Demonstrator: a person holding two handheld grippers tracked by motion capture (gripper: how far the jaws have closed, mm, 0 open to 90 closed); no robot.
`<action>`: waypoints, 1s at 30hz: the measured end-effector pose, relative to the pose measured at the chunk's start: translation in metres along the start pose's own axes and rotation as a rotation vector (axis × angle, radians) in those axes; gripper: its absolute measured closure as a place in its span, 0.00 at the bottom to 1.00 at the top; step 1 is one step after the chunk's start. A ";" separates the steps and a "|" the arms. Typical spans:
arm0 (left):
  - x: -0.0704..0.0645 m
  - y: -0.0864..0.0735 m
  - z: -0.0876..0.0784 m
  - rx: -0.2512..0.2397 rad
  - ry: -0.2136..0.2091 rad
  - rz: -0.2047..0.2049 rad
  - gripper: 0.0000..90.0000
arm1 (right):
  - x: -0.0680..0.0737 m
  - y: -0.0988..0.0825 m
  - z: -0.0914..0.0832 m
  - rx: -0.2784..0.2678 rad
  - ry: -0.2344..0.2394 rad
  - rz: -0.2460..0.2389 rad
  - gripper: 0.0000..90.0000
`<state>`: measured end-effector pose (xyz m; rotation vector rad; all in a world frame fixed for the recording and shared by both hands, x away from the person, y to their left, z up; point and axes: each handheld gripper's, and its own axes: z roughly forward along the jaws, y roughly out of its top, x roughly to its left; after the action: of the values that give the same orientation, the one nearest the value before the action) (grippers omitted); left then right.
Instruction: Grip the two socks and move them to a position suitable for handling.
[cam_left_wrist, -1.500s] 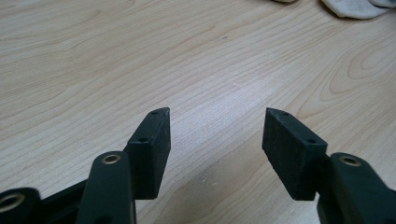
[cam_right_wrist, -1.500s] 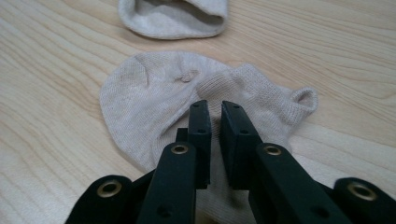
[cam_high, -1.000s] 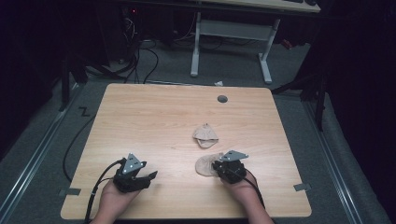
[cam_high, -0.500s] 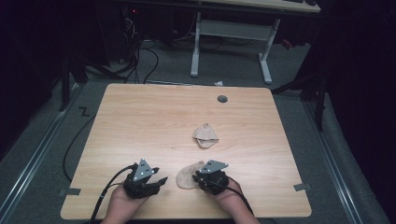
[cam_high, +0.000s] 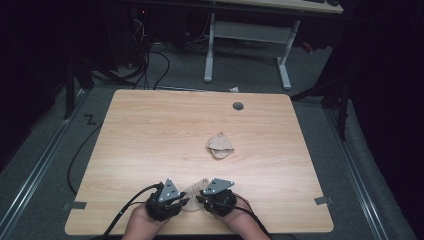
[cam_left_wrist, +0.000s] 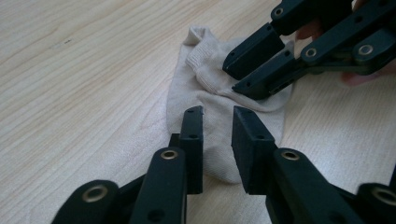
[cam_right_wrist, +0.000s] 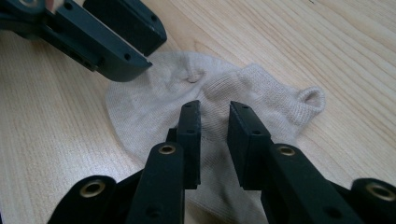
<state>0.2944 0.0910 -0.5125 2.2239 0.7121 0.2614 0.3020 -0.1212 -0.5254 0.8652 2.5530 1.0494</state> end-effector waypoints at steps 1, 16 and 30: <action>0.000 0.000 0.001 0.008 0.002 0.001 0.85 | 0.000 0.000 0.000 -0.001 0.003 0.001 0.83; 0.000 -0.004 0.008 0.062 -0.005 0.006 0.90 | 0.006 0.004 -0.012 -0.053 -0.040 -0.037 0.71; 0.001 -0.005 0.008 0.062 -0.012 0.009 0.90 | 0.012 -0.001 -0.007 0.016 -0.042 -0.063 0.90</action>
<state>0.2970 0.0892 -0.5215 2.2858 0.7124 0.2330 0.2890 -0.1180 -0.5210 0.7961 2.5401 0.9831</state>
